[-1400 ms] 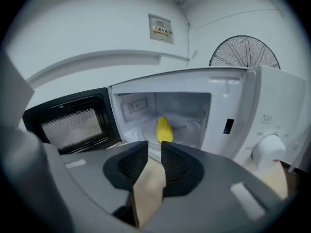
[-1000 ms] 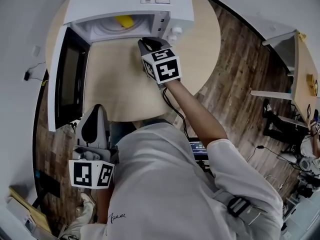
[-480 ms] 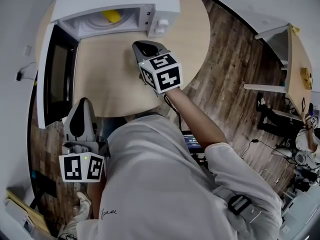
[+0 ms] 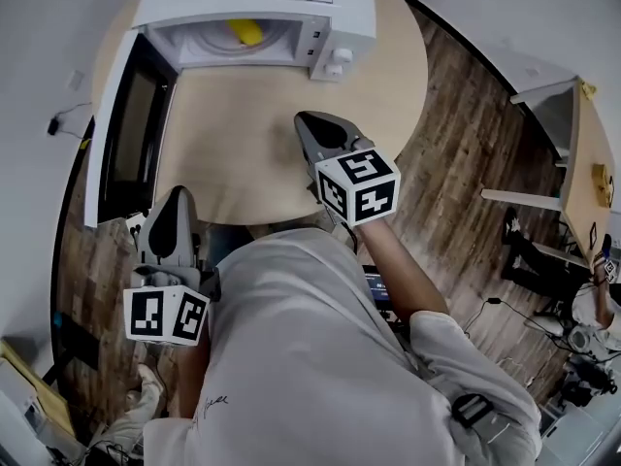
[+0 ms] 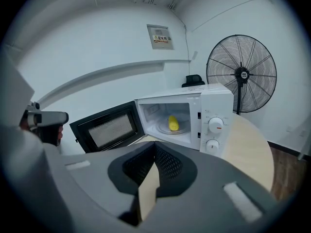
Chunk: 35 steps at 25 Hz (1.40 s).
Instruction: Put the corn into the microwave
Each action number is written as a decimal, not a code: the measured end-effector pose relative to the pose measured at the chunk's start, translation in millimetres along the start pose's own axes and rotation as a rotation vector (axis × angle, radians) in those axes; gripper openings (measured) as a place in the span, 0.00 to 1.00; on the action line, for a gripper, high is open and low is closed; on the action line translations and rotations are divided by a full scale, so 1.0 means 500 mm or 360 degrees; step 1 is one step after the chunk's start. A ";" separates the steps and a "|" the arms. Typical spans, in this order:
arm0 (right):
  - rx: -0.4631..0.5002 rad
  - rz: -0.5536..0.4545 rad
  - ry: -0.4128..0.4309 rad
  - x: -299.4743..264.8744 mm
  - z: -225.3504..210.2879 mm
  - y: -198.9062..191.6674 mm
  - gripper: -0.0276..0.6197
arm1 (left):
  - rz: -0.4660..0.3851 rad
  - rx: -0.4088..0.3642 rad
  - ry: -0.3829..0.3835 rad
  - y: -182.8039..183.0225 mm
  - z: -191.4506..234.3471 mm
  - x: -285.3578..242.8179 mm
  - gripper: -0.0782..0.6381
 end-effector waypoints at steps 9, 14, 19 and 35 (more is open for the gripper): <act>-0.0026 -0.0031 0.0038 0.069 0.008 -0.002 0.06 | 0.0041 0.0029 0.0015 -0.024 -0.007 -0.002 0.09; -0.0032 -0.0022 0.0048 0.108 0.014 -0.009 0.06 | 0.0108 0.0014 0.0000 -0.042 -0.018 -0.010 0.09; -0.0073 -0.0014 0.0058 0.130 0.006 -0.021 0.06 | 0.0142 0.0031 0.0005 -0.049 -0.016 -0.020 0.09; -0.0007 -0.0039 0.0099 0.152 0.007 -0.003 0.06 | 0.0176 0.0033 0.0087 -0.055 -0.003 0.000 0.09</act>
Point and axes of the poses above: the fingertips, and each gripper's own axes: x backward along the fingers, z to its left, y out of its top, the point moved 4 cm from there along x, backward along the fingers, and after that the axes turned 11 degrees about -x, right-handed, at the moved point
